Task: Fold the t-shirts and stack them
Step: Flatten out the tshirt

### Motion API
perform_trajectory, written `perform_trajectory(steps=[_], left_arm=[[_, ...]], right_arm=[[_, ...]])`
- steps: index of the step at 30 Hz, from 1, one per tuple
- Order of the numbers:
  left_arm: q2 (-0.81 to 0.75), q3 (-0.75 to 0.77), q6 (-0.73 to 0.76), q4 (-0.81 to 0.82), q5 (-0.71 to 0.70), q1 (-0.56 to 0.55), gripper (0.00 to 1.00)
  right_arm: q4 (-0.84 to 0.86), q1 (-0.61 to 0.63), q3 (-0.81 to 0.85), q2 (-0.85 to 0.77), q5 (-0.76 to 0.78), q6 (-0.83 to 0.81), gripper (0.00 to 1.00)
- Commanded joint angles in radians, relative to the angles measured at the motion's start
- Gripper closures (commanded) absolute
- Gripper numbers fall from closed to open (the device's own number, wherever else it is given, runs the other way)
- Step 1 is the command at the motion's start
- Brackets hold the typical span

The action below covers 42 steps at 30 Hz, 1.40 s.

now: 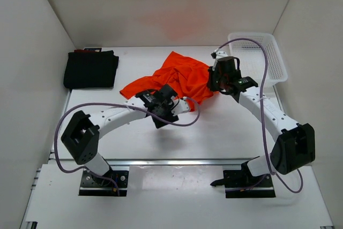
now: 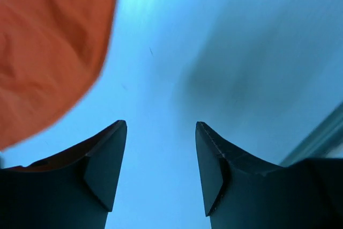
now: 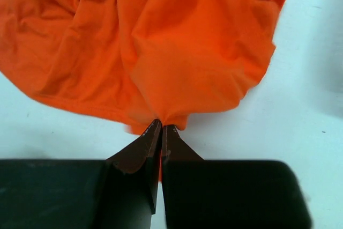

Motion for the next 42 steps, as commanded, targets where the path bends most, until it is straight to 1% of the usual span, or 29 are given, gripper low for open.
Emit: perform_trajectory(steps=[1,3,6,7,9,11,12,14,16,17,19,20,21,23,24,25,26,27,28,31,32,33,35,36,39,40,42], left_arm=[[0.065,0.140,-0.052,0.200,-0.016,0.019,0.35],[0.151,0.204,-0.097,0.246,-0.027,0.009,0.32],[0.301,0.322,-0.166,0.267,0.028,0.005,0.31],[0.328,0.338,-0.189,0.278,0.047,0.002,0.30],[0.400,0.381,-0.193,0.295,0.079,-0.014,0.29],[0.452,0.413,-0.187,0.316,0.053,-0.047,0.29],[0.486,0.435,-0.180,0.330,0.029,-0.057,0.28],[0.542,0.508,-0.193,0.317,0.029,-0.068,0.28],[0.601,0.591,-0.229,0.280,0.073,-0.056,0.28],[0.612,0.608,-0.248,0.258,0.100,-0.048,0.28],[0.642,0.649,-0.258,0.237,0.086,-0.047,0.26],[0.655,0.648,-0.252,0.238,0.054,-0.047,0.26],[0.679,0.678,-0.240,0.231,0.020,-0.047,0.26],[0.734,0.749,-0.244,0.148,-0.011,-0.041,0.27],[0.786,0.813,-0.258,0.116,-0.031,-0.036,0.28],[0.838,0.897,-0.264,0.047,-0.036,-0.031,0.31],[0.863,0.936,-0.282,-0.036,-0.033,-0.013,0.33],[0.892,0.988,-0.287,-0.061,-0.007,-0.004,0.36],[0.882,0.973,-0.301,-0.082,0.007,-0.004,0.37],[0.802,0.849,-0.307,-0.070,0.111,0.028,0.36],[0.763,0.805,-0.313,-0.060,0.128,0.038,0.36],[0.748,0.785,-0.313,-0.055,0.137,0.045,0.34],[0.706,0.725,-0.310,-0.044,0.159,0.048,0.35],[0.707,0.714,-0.305,-0.035,0.162,0.048,0.34],[0.716,0.694,-0.304,-0.013,0.180,0.039,0.35],[0.724,0.694,-0.313,-0.013,0.196,0.041,0.37],[0.756,0.743,-0.322,-0.052,0.207,0.036,0.44]], right_arm=[[0.100,-0.032,0.029,-0.020,0.003,0.038,1.00],[0.112,-0.052,0.017,-0.016,0.029,0.056,1.00],[0.100,-0.105,0.040,0.007,0.066,0.055,1.00],[0.106,-0.115,0.049,0.009,0.071,0.044,1.00],[0.112,-0.159,0.090,0.041,0.033,0.030,1.00],[0.120,-0.184,0.129,0.067,-0.006,0.018,1.00],[0.114,-0.194,0.144,0.085,0.000,0.018,0.99],[0.111,-0.193,0.167,0.111,-0.009,0.003,1.00],[0.120,-0.199,0.169,0.113,-0.050,0.003,1.00],[0.117,-0.205,0.158,0.115,-0.053,0.010,1.00],[0.124,-0.219,0.135,0.101,-0.064,0.015,1.00],[0.126,-0.227,0.130,0.102,-0.070,0.024,1.00],[0.124,-0.231,0.121,0.098,-0.079,0.032,1.00],[0.138,-0.244,0.118,0.092,-0.092,0.038,1.00],[0.135,-0.248,0.120,0.090,-0.090,0.036,1.00],[0.129,-0.254,0.123,0.095,-0.089,0.032,1.00],[0.129,-0.256,0.123,0.083,-0.080,0.029,1.00],[0.127,-0.251,0.127,0.076,-0.079,0.021,1.00],[0.123,-0.265,0.127,0.072,-0.070,0.026,1.00],[0.112,-0.268,0.129,0.066,-0.046,-0.003,1.00],[0.114,-0.262,0.127,0.061,-0.038,-0.005,1.00],[0.115,-0.263,0.124,0.058,-0.032,-0.011,1.00],[0.118,-0.270,0.115,0.055,-0.038,-0.006,1.00],[0.112,-0.270,0.120,0.062,-0.032,-0.013,0.99],[0.106,-0.270,0.126,0.055,-0.020,-0.023,1.00],[0.103,-0.271,0.127,0.058,-0.015,-0.026,1.00],[0.100,-0.274,0.130,0.053,-0.018,-0.028,1.00]])
